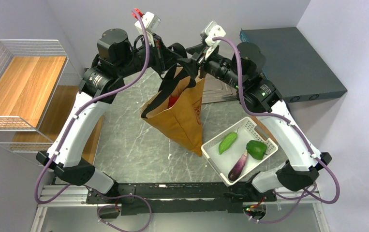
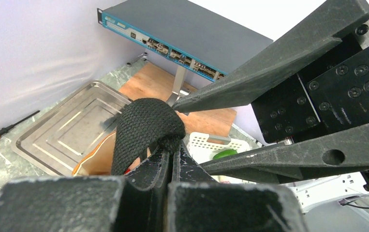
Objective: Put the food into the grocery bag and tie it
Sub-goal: Tie the grocery bag at the center of the board.
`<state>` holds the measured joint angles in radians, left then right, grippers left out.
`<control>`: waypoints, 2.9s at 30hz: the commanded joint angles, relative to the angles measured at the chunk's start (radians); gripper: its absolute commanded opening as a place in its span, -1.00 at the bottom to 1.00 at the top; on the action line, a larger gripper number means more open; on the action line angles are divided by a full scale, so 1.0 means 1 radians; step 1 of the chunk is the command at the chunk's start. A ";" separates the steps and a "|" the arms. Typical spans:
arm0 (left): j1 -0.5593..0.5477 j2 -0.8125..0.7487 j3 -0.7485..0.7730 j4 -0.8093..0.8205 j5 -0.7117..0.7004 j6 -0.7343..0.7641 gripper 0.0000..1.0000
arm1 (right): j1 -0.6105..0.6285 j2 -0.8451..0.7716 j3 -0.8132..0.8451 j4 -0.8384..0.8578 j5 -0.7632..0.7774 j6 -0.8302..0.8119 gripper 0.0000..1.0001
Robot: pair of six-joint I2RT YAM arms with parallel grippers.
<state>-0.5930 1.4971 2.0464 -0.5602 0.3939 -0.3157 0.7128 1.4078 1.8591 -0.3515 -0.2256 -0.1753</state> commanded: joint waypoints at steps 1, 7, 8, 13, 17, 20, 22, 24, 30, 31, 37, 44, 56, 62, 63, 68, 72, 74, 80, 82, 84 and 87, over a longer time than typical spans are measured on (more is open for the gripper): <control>-0.012 -0.029 0.018 0.103 0.063 0.001 -1.00 | 0.003 0.040 0.041 -0.048 -0.013 -0.030 -0.06; -0.017 -0.024 0.023 0.123 0.131 0.015 -1.00 | 0.002 0.009 -0.010 -0.017 -0.002 -0.044 -0.61; -0.019 -0.025 0.022 0.119 0.136 0.022 -1.00 | 0.001 0.007 -0.011 -0.013 0.006 -0.045 -0.81; -0.019 -0.050 -0.014 0.128 0.200 0.038 -1.00 | 0.002 -0.008 -0.021 0.010 0.042 -0.057 -1.00; -0.019 -0.090 -0.065 0.162 0.266 0.039 -1.00 | 0.002 -0.036 -0.061 0.018 0.052 -0.072 -1.00; -0.019 -0.106 -0.083 0.166 0.301 0.034 -1.00 | 0.001 -0.062 -0.095 0.025 0.051 -0.078 -1.00; -0.019 -0.111 -0.086 0.155 0.298 0.036 -1.00 | 0.001 -0.078 -0.109 0.026 0.056 -0.083 -1.00; -0.019 -0.119 -0.086 0.139 0.290 0.048 -1.00 | 0.000 -0.091 -0.113 0.023 0.076 -0.085 -1.00; -0.019 -0.150 -0.107 0.147 0.310 0.053 -1.00 | -0.009 -0.129 -0.114 0.002 0.085 -0.070 -1.00; -0.019 -0.154 -0.116 0.158 0.314 0.045 -1.00 | -0.008 -0.135 -0.110 -0.006 0.084 -0.065 -1.00; -0.019 -0.138 -0.086 0.169 0.288 0.011 -1.00 | -0.008 -0.173 -0.051 -0.083 0.067 -0.002 -0.68; -0.019 -0.118 -0.067 0.179 0.349 0.020 -1.00 | -0.008 -0.216 -0.095 -0.106 -0.010 0.085 0.12; 0.010 -0.147 -0.153 0.392 0.589 -0.068 -1.00 | -0.014 -0.142 -0.164 0.021 -0.031 0.060 0.19; 0.017 -0.127 -0.125 0.376 0.607 -0.076 -1.00 | -0.025 -0.127 -0.167 0.047 -0.060 0.073 -0.12; 0.019 -0.127 -0.124 0.377 0.603 -0.079 -1.00 | -0.024 -0.129 -0.164 0.044 -0.068 0.075 -0.14; 0.022 -0.105 -0.086 0.310 0.499 -0.066 -1.00 | -0.024 -0.166 -0.169 0.040 -0.118 0.102 0.08; 0.024 -0.093 -0.092 0.332 0.456 -0.103 -1.00 | -0.024 -0.197 -0.206 0.072 -0.151 0.136 0.23; 0.025 -0.092 -0.107 0.360 0.439 -0.139 -1.00 | -0.022 -0.192 -0.203 0.077 -0.165 0.143 0.23; 0.031 -0.101 -0.173 0.508 0.463 -0.266 -1.00 | -0.021 -0.179 -0.230 0.140 -0.164 0.166 0.21; 0.030 -0.107 -0.184 0.522 0.473 -0.279 -1.00 | -0.020 -0.166 -0.232 0.150 -0.148 0.166 0.19; 0.031 -0.111 -0.190 0.525 0.483 -0.280 -1.00 | -0.021 -0.155 -0.235 0.160 -0.131 0.156 0.15; 0.030 -0.119 -0.201 0.542 0.492 -0.290 -1.00 | -0.020 -0.138 -0.234 0.176 -0.095 0.143 0.12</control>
<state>-0.5591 1.4216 1.8370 -0.1631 0.8520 -0.5491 0.6907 1.2507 1.6245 -0.2535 -0.3660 -0.0242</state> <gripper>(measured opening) 0.023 0.569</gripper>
